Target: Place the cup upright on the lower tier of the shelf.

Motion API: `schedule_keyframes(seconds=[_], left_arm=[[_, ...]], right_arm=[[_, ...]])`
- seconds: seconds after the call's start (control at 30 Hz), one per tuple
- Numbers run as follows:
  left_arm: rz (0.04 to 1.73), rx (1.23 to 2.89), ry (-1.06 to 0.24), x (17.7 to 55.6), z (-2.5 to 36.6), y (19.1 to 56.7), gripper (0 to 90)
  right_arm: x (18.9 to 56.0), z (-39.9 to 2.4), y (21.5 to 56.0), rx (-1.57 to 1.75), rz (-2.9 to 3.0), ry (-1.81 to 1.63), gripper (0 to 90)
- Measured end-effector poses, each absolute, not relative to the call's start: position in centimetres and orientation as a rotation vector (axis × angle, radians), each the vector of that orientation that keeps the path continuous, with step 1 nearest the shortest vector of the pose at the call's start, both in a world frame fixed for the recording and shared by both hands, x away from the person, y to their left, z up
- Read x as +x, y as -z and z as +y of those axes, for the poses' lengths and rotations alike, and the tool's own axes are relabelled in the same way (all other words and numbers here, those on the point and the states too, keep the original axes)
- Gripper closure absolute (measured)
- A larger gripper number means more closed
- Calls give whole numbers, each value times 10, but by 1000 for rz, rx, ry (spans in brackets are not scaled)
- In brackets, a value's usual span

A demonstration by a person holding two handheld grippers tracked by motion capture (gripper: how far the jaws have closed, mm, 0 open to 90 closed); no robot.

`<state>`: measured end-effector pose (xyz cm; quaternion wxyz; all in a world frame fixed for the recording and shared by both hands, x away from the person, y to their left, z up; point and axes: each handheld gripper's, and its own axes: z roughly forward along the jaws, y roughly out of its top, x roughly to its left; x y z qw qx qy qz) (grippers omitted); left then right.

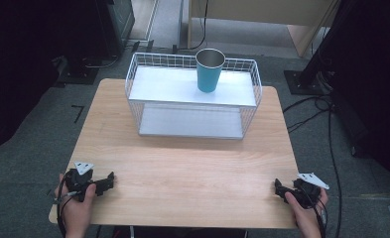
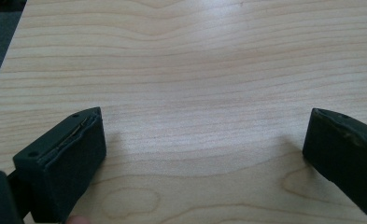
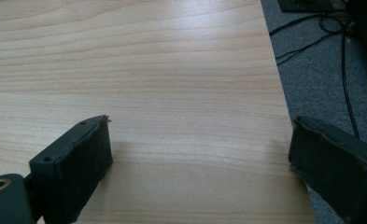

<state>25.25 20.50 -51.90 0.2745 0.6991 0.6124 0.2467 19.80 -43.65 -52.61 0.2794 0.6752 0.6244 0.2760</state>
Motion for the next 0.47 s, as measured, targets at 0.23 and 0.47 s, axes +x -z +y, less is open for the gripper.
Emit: schedule_keyframes(seconds=[0.23, 0.47], left_arm=[[1647, 1880, -663, 253, 205, 519, 0], [1649, 1880, -663, 253, 205, 519, 0]], right_arm=[[197, -436, 526, 1809, 1683, -746, 58], [197, -437, 526, 1808, 1684, -746, 56]])
